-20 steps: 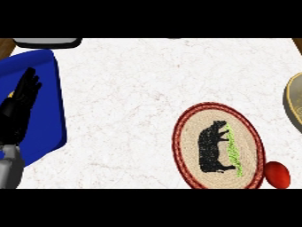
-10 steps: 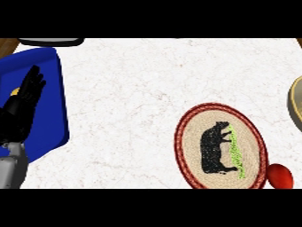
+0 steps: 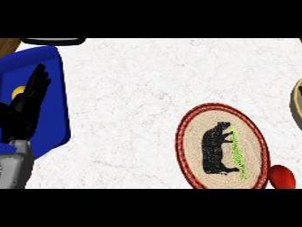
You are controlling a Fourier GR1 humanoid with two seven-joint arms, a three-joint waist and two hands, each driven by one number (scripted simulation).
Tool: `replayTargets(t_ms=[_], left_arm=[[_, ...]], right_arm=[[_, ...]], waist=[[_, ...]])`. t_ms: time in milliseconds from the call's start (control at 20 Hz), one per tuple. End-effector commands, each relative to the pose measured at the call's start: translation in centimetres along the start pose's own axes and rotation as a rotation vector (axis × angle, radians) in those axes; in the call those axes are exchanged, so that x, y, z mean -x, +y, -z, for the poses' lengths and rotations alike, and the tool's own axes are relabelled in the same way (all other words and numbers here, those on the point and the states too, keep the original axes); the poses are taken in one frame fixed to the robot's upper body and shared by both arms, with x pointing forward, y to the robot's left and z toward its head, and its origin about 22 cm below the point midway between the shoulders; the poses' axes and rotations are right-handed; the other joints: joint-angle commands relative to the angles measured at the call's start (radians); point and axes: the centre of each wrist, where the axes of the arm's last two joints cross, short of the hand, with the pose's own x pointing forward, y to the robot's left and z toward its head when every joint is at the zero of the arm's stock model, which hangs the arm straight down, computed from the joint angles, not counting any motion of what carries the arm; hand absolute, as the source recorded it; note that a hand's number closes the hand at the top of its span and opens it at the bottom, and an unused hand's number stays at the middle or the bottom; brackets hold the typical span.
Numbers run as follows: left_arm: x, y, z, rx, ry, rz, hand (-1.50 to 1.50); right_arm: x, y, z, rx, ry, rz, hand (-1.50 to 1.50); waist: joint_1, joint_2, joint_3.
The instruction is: Pick the croissant from the placemat and place it in the bowl
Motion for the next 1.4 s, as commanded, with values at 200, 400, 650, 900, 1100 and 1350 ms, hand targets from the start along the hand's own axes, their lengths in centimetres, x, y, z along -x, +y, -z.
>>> replayTargets(t_ms=[200, 400, 650, 900, 1100, 1350], left_arm=[[-0.2, 0.8, -0.3, -0.024, 0.001, -0.007, 0.00], [1.4, 1.0, -1.1, -0.013, 0.021, -0.007, 0.00], [-1.2, 1.2, 0.0, 0.007, -0.001, -0.020, 0.00], [-0.8, 1.3, -0.4, -0.024, 0.004, -0.010, 0.00], [-0.1, 1.7, -0.7, -0.020, 0.022, -0.012, 0.00], [0.4, 1.4, -0.9, -0.038, 0.013, -0.011, 0.00]], right_arm=[[1.2, -1.1, -0.2, 0.183, -0.147, 0.573, -1.50], [3.4, -2.9, -3.3, 0.283, -0.161, 0.779, -1.50], [5.1, -6.0, -7.4, 0.241, -0.078, 0.798, -1.50], [6.7, -6.8, -11.2, 0.223, -0.053, 0.821, -1.50], [6.7, -8.1, -12.1, 0.181, -0.062, 0.895, -1.50], [6.7, -8.0, -12.1, 0.196, -0.118, 0.944, -1.50]], waist=[[-0.014, -0.007, 0.002], [-0.015, 0.002, 0.003], [-0.003, 0.005, 0.006], [-0.020, 0.006, 0.011], [-0.021, 0.002, 0.012], [-0.032, 0.004, 0.015]])
